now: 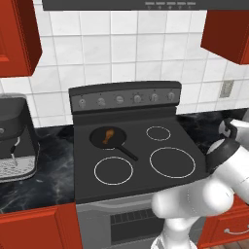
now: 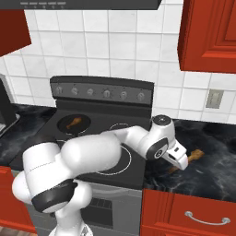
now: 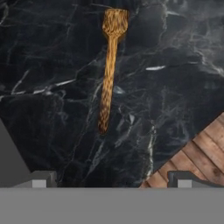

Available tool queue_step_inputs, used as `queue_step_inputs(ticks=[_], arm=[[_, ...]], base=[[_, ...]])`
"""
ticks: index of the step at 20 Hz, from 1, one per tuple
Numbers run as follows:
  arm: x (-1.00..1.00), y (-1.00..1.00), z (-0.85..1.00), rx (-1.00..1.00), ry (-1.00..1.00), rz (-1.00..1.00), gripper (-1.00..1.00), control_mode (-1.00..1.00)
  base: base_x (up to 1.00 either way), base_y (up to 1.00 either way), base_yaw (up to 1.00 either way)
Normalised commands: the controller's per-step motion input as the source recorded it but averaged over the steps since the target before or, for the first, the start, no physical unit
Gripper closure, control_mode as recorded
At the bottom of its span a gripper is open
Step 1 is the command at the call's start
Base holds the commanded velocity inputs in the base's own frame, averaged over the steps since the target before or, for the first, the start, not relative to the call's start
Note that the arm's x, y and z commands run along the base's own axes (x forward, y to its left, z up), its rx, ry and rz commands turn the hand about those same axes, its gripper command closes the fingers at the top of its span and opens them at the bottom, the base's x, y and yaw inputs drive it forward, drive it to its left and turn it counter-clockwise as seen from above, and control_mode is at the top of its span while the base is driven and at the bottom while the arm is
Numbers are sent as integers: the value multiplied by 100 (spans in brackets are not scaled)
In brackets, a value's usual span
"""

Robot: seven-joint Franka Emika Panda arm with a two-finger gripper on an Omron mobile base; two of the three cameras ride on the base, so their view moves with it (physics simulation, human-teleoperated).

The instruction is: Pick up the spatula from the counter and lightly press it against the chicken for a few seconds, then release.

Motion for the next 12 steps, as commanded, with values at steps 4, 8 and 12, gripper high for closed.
queue_step_inputs(ticks=[4,8,12], arm=[[14,-5,-15,1,2,-3,-100,-100],[9,-5,-14,2,2,-1,-100,-100],[7,-10,-18,3,2,0,-100,-100]], base=[[0,0,0],[0,0,0],[0,0,0]])
